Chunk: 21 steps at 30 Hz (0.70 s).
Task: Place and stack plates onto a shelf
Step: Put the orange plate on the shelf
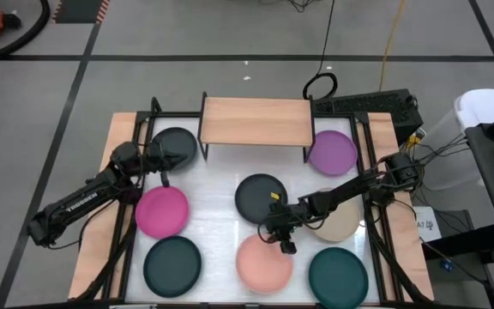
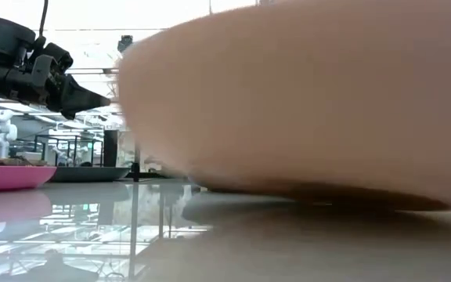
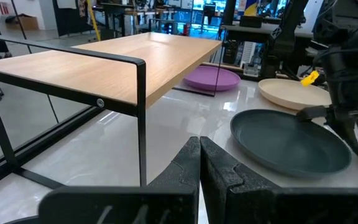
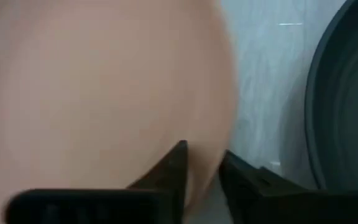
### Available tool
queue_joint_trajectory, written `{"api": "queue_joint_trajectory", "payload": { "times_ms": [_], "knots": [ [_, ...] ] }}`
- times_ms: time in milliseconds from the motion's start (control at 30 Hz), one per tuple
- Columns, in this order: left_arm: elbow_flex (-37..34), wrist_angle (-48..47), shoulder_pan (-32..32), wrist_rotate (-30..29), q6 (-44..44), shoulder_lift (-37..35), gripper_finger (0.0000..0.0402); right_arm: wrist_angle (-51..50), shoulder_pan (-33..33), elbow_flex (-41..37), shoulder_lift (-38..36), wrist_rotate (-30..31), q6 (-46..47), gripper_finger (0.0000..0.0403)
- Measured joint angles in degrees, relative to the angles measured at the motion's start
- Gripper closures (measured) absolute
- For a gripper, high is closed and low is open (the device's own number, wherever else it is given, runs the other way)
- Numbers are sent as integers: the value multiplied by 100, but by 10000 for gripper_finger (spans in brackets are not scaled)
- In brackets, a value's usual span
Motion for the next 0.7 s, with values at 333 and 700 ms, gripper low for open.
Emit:
{"api": "queue_joint_trajectory", "payload": {
  "times_ms": [333,700],
  "knots": [
    [0,-1,0,0,0,0,398,831,-736,-10,-1279,16,130,400],
    [0,0,0,2,0,-1,398,3095,-4028,387,-2822,521,-23,402]
  ]
}}
